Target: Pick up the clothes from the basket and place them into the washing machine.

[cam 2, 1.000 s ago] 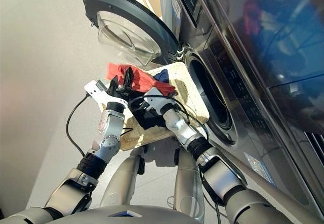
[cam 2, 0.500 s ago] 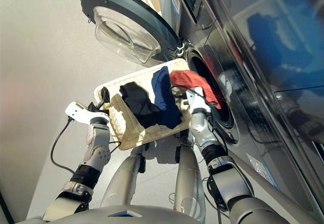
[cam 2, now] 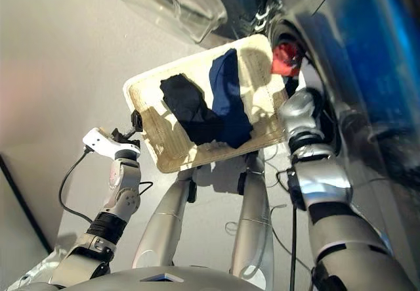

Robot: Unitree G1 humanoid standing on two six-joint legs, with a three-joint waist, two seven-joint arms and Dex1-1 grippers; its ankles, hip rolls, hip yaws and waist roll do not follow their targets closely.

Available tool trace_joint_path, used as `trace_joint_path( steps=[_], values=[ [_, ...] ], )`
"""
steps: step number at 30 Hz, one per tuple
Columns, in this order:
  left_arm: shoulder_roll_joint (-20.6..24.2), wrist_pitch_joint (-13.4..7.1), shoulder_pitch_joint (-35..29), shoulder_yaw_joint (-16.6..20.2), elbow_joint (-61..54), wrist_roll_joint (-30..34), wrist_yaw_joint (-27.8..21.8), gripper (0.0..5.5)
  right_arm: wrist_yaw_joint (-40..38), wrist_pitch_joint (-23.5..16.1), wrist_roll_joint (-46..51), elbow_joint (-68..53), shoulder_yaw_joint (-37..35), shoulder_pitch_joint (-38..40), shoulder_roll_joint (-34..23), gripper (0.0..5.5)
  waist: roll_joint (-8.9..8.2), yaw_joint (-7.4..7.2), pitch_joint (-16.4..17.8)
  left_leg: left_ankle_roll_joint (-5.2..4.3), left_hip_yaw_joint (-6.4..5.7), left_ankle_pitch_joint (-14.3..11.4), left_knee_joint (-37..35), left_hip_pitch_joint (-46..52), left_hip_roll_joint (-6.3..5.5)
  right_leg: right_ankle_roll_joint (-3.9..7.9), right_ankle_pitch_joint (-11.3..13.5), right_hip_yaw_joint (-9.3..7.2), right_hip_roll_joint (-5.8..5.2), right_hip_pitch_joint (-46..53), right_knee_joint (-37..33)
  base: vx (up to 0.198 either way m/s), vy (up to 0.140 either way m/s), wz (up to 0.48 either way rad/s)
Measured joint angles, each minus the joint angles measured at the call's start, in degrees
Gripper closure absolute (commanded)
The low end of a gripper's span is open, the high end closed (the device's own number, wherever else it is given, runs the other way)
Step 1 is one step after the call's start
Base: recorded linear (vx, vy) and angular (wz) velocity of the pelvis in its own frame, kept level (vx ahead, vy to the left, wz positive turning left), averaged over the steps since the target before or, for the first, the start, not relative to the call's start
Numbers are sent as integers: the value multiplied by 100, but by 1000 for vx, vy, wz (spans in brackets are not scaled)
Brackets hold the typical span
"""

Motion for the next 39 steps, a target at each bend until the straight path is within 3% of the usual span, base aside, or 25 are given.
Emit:
trace_joint_path(
  steps=[7,8,9,13,16,19,27,34,39],
  values=[
    [120,-2,-164,-179,-119,0,127,0,-513,-4,571,38,-195,-435,-262,550,-67,-55,44,66,9,-185,576,-653,-90,39,-32,42,-78,-514,293,0,0,0],
    [121,-1,-165,-185,-118,-1,127,0,-491,-6,693,39,-188,-456,-264,371,-101,-87,67,75,14,-207,626,-688,-93,46,-34,52,-78,-533,310,0,0,0],
    [126,-2,-166,-184,-118,-2,124,0,-443,-10,751,56,-176,-456,-264,0,-131,-118,86,76,16,-226,673,-703,-100,58,-44,70,-83,-545,339,0,0,0],
    [134,15,-178,-181,-61,-2,41,0,263,-180,1402,36,-111,-444,-236,0,-162,-191,102,103,60,-314,847,-754,-93,74,-38,135,-69,-549,363,0,0,0],
    [166,29,-204,-171,90,-2,-63,0,728,-307,1729,4,-83,-408,50,0,-179,-303,93,115,100,-357,927,-756,-83,87,-30,156,-56,-535,367,0,0,0],
    [175,47,-367,-176,351,117,-157,0,1282,-531,2037,-321,-66,-34,290,0,-271,-324,44,120,140,-363,925,-738,-73,97,-11,175,-42,-525,341,0,0,0],
    [333,312,-855,-262,1397,625,-298,0,2594,-688,2962,-833,204,807,1106,0,-439,-462,-45,134,195,-355,763,-410,-1,118,155,219,42,-148,-23,0,0,0],
    [250,416,-1550,-622,2012,970,-289,0,3443,-790,3339,-1984,1092,1445,1294,0,-479,-542,-81,130,272,-298,472,-85,21,125,210,241,71,135,-268,0,0,0],
    [158,543,-2066,-628,2559,1127,-199,0,3635,-911,3332,-3147,1559,1868,1442,0,-486,-622,-84,132,329,-299,415,-39,22,103,248,314,87,134,-311,0,0,0]
  ],
)
